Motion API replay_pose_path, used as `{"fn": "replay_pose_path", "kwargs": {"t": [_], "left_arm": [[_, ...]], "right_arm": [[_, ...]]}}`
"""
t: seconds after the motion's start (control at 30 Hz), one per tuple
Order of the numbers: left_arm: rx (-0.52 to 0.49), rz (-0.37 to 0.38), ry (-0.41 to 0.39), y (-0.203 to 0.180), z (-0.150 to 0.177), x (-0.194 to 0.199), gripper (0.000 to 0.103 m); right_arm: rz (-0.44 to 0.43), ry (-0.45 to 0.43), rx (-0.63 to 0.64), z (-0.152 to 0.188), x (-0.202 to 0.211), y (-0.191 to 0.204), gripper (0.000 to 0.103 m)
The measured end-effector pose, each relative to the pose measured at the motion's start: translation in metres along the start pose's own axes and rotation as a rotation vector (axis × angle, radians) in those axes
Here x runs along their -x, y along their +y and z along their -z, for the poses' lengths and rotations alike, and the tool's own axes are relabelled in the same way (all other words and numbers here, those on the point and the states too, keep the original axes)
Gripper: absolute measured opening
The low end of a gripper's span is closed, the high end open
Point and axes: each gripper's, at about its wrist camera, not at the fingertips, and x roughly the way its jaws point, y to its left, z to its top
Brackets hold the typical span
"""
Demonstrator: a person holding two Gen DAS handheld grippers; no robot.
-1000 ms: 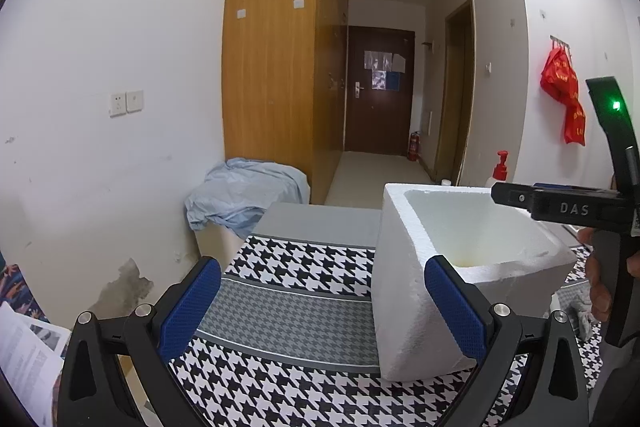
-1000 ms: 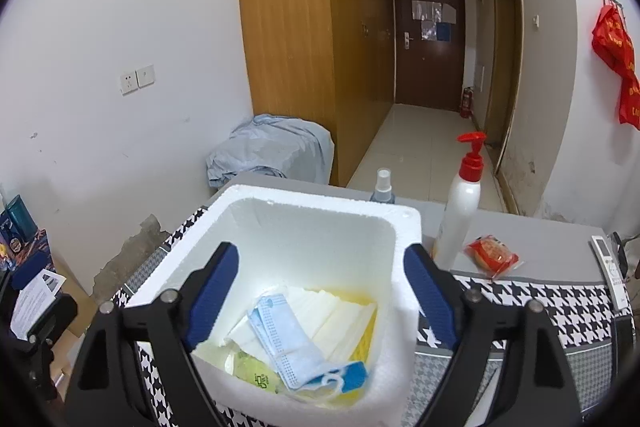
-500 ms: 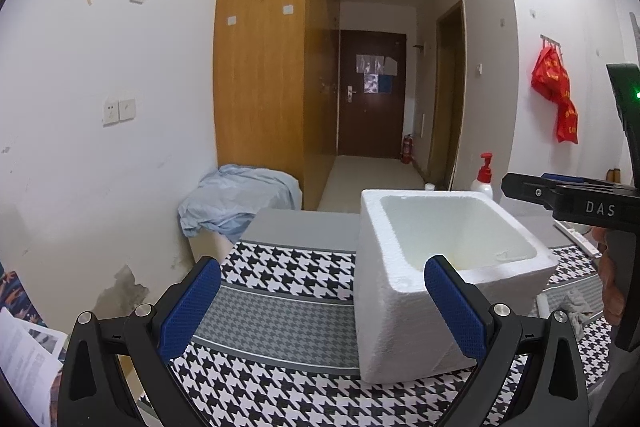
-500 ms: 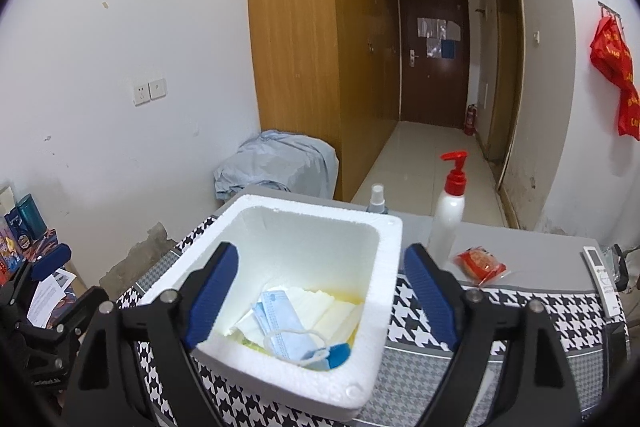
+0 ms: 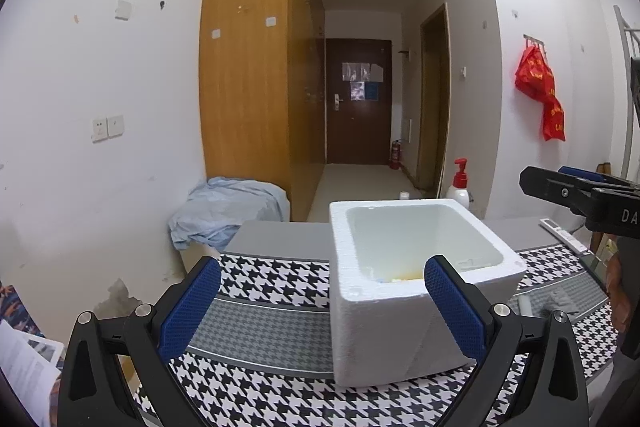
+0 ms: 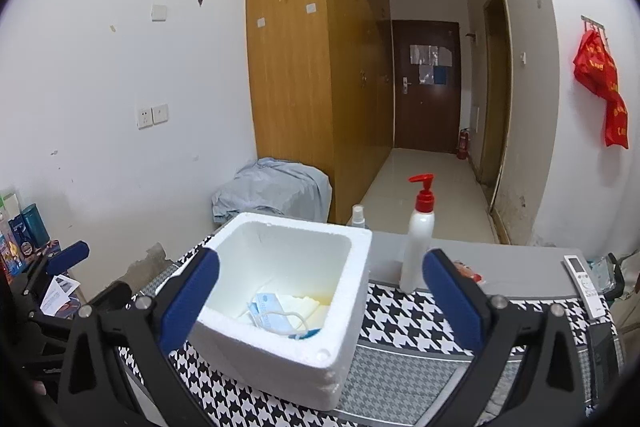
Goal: Organize soft objects
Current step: 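Move both grippers from the box toward the white foam stick and grey sock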
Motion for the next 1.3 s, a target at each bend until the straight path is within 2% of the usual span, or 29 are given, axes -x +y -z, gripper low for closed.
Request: {"fn": "replay_pose_path", "kwargs": {"t": [0.67,0.93,1.3], "left_arm": [[-0.003,0.071,-0.017,-0.038,-0.004,0.012,0.102],[0.002,0.126,-0.032,-0.052,0.008,0.008,0.102],[0.009,0.168,0.011,-0.062,0.029,0.000,0.102]], "right_arm": [[0.035,-0.067,0.012,0.024,0.049,-0.019,0.103],[0.063,-0.059,-0.005,0.045,0.056,-0.030,0.103],[0.074,-0.052,-0.023,0.078,0.062,-0.045,0.103]]}}
